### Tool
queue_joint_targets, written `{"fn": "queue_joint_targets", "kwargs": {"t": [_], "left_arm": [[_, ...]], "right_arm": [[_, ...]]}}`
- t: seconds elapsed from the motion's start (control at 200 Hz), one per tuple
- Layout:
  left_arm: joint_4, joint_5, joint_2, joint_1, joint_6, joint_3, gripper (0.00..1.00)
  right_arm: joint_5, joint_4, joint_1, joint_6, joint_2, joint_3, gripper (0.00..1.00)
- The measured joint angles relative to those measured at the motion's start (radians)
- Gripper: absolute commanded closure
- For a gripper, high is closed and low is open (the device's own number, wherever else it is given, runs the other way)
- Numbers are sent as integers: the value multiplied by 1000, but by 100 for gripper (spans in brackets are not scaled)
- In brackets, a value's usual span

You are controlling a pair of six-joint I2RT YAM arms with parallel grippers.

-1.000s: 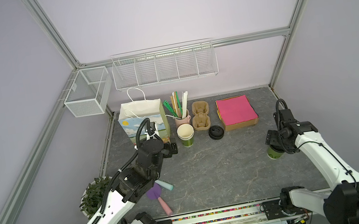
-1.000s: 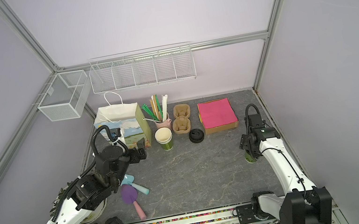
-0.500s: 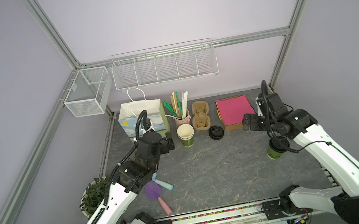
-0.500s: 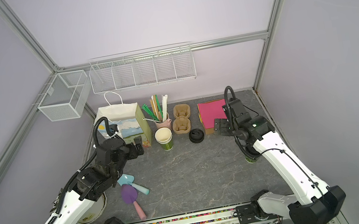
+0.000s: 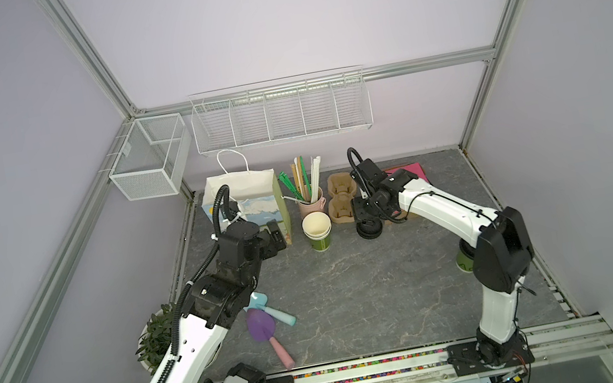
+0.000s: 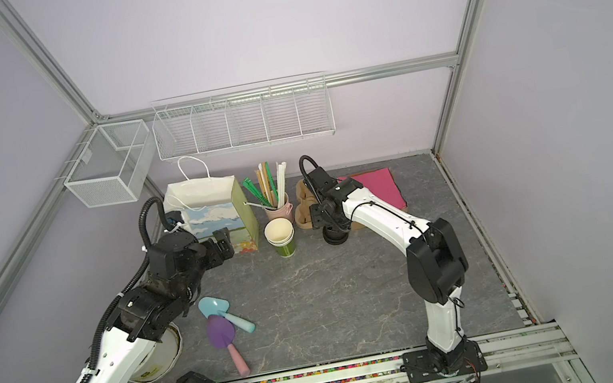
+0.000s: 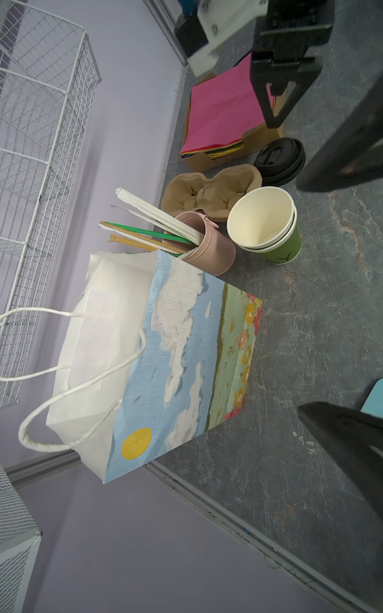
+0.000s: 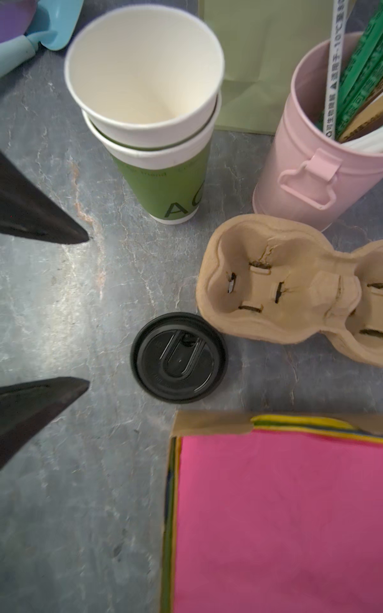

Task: Pack the takeout coffee
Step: 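Set the cup down, open the right gripper and raise it toward the napkin box, then lower the right gripper into the brown pulp cup carrier stack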

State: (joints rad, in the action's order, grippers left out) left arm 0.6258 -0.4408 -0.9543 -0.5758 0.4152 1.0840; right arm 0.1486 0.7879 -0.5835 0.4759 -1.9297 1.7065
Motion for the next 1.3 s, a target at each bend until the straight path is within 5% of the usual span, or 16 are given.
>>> {"fn": "queue_joint_targets", "kwargs": {"t": [0.595,1.299], "left_arm": [[0,-8,-15,0,-8,-9,5],[-4,-11,-15,0,-8,-10,5]], "right_arm": [[-202,-211,131,0,-172,36,57],[-229,-238,145,3,-243,97,67]]}}
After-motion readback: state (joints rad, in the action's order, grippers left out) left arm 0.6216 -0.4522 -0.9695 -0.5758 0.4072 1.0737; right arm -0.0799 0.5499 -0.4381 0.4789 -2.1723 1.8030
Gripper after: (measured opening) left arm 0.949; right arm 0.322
